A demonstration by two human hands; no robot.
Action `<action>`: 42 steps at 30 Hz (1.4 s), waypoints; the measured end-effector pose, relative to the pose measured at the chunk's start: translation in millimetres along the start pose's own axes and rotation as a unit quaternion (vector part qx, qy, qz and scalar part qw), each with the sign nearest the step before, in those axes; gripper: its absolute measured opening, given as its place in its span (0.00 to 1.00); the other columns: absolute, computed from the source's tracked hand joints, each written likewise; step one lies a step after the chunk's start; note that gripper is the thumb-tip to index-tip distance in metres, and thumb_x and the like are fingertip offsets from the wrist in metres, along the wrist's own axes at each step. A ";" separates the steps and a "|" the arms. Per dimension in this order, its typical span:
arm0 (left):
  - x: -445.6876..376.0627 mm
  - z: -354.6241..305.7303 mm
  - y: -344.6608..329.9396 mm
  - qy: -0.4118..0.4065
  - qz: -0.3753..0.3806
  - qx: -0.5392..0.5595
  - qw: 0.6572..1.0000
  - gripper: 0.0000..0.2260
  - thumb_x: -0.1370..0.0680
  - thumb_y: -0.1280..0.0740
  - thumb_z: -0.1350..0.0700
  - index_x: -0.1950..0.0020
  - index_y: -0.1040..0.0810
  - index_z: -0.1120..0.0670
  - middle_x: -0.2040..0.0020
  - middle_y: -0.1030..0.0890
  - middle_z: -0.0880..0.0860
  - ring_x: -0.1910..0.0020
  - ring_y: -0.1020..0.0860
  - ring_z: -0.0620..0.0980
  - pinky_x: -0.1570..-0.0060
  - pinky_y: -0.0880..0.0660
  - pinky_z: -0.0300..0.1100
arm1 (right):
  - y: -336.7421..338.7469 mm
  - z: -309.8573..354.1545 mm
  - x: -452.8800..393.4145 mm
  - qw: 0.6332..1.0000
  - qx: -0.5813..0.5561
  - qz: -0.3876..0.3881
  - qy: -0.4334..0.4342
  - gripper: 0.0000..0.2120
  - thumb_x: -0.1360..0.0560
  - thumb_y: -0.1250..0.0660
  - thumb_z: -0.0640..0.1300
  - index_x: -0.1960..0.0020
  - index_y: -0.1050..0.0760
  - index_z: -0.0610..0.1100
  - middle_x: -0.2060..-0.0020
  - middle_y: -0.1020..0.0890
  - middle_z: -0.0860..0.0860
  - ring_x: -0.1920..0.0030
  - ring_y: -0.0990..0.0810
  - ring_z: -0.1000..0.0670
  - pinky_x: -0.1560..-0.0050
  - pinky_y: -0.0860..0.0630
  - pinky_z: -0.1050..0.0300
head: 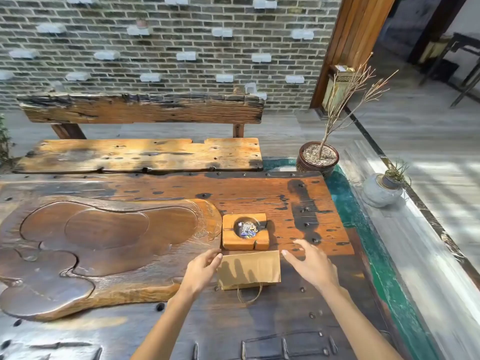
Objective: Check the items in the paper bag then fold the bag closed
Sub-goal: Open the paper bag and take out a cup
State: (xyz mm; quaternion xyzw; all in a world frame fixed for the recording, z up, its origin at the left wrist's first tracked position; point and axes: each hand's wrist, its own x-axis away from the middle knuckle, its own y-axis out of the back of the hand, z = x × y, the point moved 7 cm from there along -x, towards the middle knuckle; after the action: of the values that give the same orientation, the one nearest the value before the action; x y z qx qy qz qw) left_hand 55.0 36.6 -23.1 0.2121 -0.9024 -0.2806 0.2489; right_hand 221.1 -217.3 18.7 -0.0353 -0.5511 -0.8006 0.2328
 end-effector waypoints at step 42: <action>-27.9 69.9 -63.4 0.266 -0.012 0.184 0.946 0.03 0.24 0.33 0.57 0.55 0.24 0.55 0.52 0.17 0.58 0.59 0.22 0.51 0.64 0.28 0.41 | -89.3 -18.2 -51.6 0.965 -0.180 0.119 -0.150 0.13 0.25 0.30 0.48 0.43 0.26 0.44 0.53 0.20 0.49 0.46 0.25 0.47 0.49 0.29 0.53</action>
State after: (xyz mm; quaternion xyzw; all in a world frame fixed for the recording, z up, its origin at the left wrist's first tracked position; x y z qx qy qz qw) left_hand 52.6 31.5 -121.4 0.3315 -0.8369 -0.0464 0.4331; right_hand 233.9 -191.0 -81.9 -0.2618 -0.4181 -0.8387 0.2309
